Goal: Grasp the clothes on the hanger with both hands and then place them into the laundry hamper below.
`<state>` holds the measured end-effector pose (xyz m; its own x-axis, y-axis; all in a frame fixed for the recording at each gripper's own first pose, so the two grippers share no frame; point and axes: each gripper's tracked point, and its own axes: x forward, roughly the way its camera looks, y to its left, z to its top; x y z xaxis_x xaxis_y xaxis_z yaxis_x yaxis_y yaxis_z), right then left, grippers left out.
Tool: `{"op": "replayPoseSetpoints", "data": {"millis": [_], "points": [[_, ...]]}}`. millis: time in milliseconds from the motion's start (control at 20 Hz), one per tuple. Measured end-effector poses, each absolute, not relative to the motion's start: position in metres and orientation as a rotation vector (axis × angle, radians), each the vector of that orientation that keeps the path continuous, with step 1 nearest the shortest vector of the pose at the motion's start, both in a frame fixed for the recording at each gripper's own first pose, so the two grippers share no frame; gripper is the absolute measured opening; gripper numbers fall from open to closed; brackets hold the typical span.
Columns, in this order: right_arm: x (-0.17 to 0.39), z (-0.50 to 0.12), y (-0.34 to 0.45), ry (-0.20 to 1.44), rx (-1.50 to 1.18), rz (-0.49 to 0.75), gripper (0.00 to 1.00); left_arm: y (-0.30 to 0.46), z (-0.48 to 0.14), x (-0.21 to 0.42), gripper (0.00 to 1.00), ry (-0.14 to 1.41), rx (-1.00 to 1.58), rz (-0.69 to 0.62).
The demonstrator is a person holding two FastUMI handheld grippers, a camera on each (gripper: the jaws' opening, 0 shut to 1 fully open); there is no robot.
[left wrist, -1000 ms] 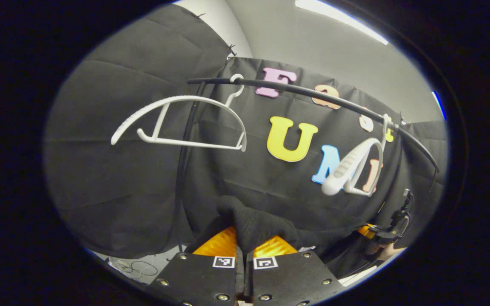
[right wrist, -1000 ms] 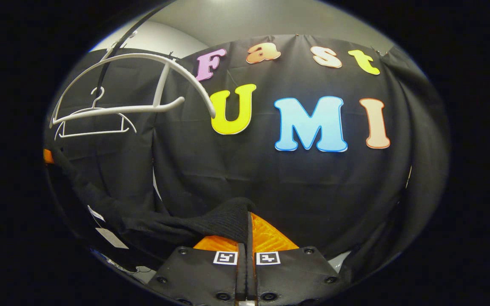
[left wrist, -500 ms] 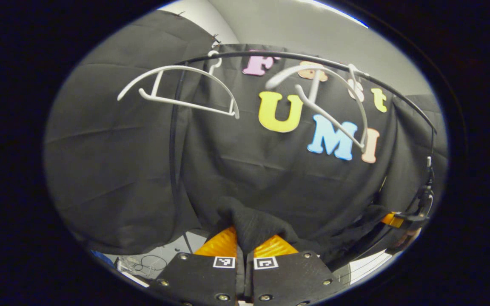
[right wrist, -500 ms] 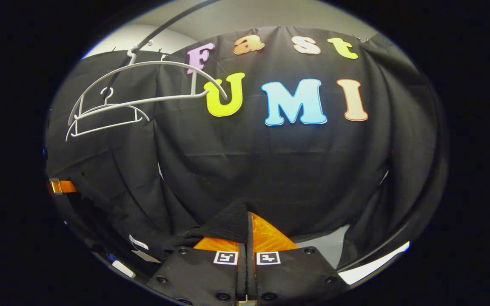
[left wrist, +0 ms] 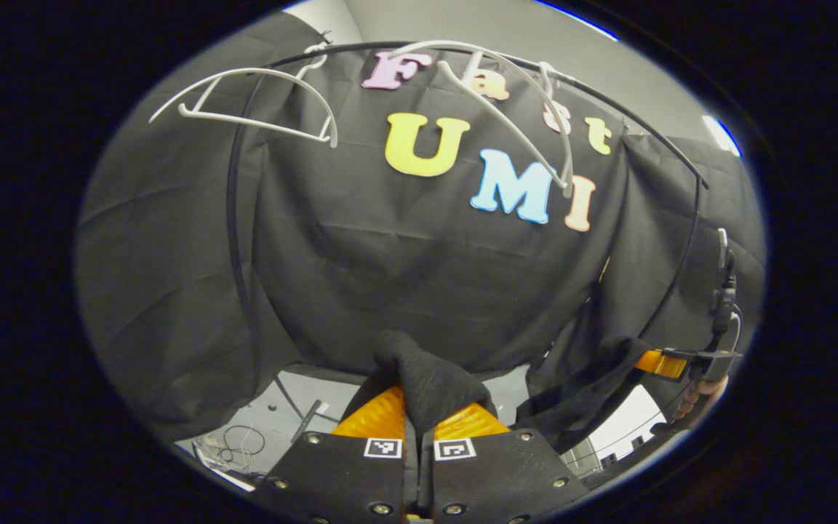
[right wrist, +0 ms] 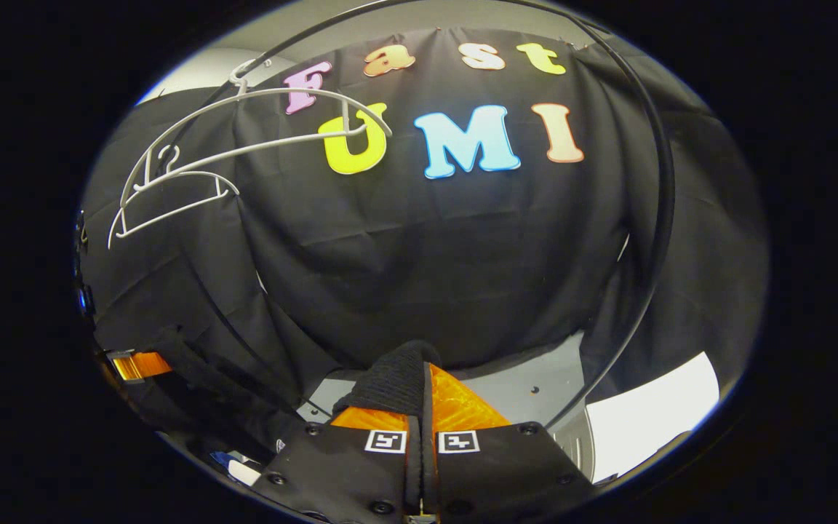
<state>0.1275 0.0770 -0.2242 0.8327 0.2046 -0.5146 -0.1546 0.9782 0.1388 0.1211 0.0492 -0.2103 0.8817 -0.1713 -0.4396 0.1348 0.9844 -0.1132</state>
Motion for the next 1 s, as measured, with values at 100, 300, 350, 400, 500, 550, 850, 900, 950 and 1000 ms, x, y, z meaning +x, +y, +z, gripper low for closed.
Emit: {"op": "replayPoseSetpoints", "data": {"millis": [100,300,350,400,500,550,850,900,950,1000], "points": [[0.120,-0.246,0.083,0.612,0.079,0.176,0.02,0.052,-0.231,0.119,0.01,0.500,-0.042,-0.181],[0.111,-0.272,0.098,0.683,0.072,0.167,0.02,0.051,-0.263,0.119,0.01,0.564,-0.027,-0.207],[0.111,-0.277,0.102,0.703,0.077,0.165,0.02,0.049,-0.267,0.122,0.01,0.576,-0.028,-0.209],[0.111,-0.282,0.104,0.717,0.084,0.164,0.02,0.045,-0.273,0.129,0.01,0.586,-0.031,-0.215],[0.113,-0.288,0.107,0.738,0.087,0.149,0.02,0.043,-0.284,0.140,0.00,0.609,-0.025,-0.231],[0.114,-0.292,0.106,0.752,0.091,0.138,0.02,0.043,-0.289,0.144,0.01,0.622,-0.018,-0.235],[0.108,-0.313,0.106,0.805,0.104,0.101,0.03,0.049,-0.301,0.143,0.01,0.663,-0.011,-0.229],[0.107,-0.316,0.106,0.814,0.107,0.099,0.03,0.051,-0.312,0.145,0.01,0.672,-0.010,-0.224],[0.107,-0.319,0.105,0.821,0.108,0.097,0.04,0.052,-0.319,0.149,0.02,0.681,-0.010,-0.223],[0.108,-0.320,0.105,0.825,0.106,0.094,0.05,0.051,-0.323,0.150,0.01,0.689,-0.012,-0.221]]}}
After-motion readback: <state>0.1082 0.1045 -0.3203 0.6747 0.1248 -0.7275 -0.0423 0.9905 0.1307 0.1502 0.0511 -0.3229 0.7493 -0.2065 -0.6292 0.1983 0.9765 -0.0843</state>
